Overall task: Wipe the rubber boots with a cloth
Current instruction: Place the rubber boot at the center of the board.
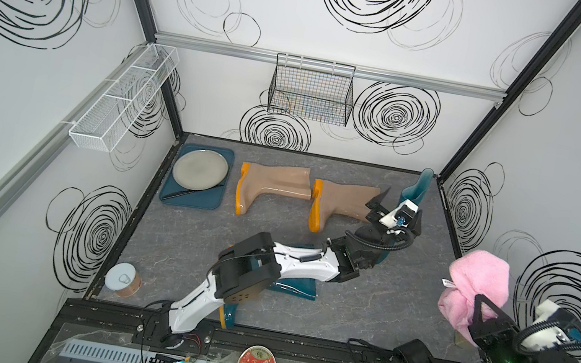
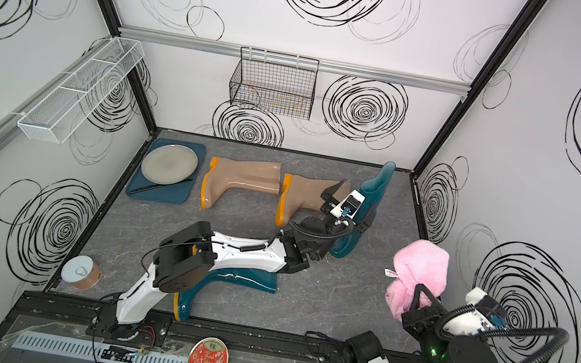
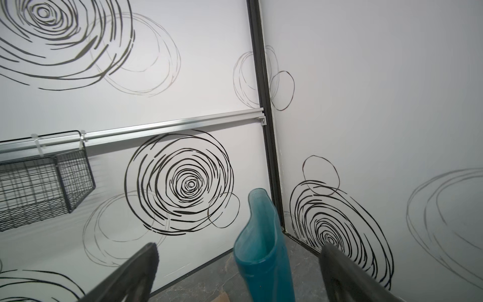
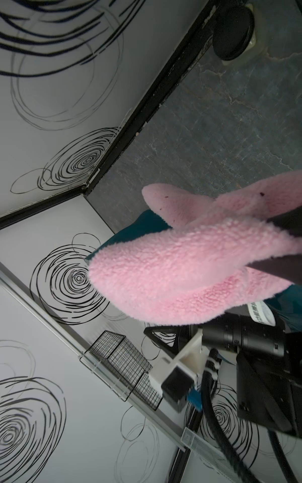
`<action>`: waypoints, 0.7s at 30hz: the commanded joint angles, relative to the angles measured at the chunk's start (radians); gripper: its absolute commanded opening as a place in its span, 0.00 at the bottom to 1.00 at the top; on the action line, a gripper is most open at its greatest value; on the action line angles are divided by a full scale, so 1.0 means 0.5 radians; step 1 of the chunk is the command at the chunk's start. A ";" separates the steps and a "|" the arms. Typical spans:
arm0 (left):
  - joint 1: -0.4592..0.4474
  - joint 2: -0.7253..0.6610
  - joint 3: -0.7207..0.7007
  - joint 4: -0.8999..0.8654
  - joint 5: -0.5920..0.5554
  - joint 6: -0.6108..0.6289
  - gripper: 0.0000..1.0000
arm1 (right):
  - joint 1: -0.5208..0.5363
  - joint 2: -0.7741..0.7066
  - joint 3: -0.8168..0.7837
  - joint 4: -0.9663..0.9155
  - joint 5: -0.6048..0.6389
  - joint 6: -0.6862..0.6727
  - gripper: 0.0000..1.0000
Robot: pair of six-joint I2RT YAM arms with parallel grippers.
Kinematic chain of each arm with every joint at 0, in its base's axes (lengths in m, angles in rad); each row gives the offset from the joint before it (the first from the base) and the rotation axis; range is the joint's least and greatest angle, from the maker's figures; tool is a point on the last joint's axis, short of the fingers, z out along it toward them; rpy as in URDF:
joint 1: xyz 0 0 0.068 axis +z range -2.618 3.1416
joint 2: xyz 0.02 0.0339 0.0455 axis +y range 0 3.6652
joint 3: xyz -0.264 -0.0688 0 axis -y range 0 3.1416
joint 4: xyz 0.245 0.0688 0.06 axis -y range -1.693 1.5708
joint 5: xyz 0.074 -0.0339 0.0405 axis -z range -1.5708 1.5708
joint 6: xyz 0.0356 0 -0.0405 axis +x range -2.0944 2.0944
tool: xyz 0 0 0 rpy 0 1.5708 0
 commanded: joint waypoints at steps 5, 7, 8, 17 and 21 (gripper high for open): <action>-0.021 -0.820 -0.807 -0.485 -0.301 -0.850 0.99 | 0.024 0.318 -0.091 0.251 -0.193 -0.237 0.00; -0.032 -1.103 -1.034 -0.867 -0.382 -1.057 0.99 | 0.025 0.388 -0.167 0.358 -0.292 -0.281 0.00; -0.036 -1.224 -1.115 -1.074 -0.425 -1.154 0.99 | 0.025 0.414 -0.207 0.404 -0.329 -0.292 0.00; -0.070 -2.039 -1.518 -2.834 -0.350 -2.215 0.99 | 0.027 0.819 -0.477 0.983 -0.806 -0.389 0.00; -0.080 -2.155 -1.580 -3.327 -0.208 -2.586 0.99 | 0.034 0.940 -0.679 1.163 -0.867 -0.387 0.00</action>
